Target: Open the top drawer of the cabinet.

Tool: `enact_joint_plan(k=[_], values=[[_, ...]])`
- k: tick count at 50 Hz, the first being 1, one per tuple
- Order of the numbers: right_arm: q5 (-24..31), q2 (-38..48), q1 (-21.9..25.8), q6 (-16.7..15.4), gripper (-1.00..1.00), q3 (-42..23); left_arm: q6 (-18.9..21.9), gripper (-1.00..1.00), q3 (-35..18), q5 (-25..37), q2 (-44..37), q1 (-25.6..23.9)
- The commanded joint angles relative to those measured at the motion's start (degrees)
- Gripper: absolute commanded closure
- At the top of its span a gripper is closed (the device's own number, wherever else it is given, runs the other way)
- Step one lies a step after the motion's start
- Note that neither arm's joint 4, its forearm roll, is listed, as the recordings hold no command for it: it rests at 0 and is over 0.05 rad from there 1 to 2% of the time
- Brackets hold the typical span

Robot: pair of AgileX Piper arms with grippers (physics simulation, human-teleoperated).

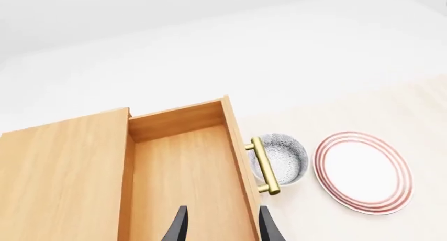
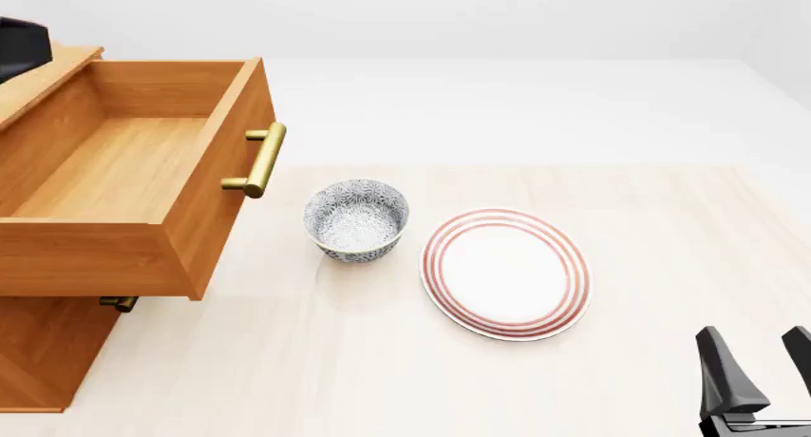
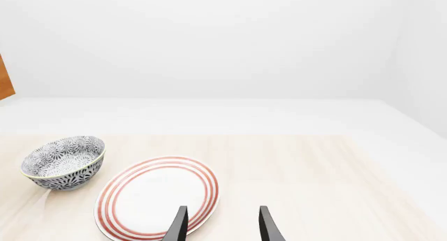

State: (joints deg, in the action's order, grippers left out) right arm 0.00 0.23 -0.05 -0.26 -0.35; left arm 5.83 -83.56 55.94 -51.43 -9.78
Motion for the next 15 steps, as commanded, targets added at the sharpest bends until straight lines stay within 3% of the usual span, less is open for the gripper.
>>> enact_joint_plan(k=[1, 15], values=[[0.0, 0.0, -0.01, 0.02, -1.0, 0.0, 1.45, -1.0, -1.04, -0.38, 1.34, 0.15], [0.0, 0.0, -0.01, 0.0, -1.0, 0.0, 2.91, -1.0, -1.64, -0.75, 2.91, -0.17]])
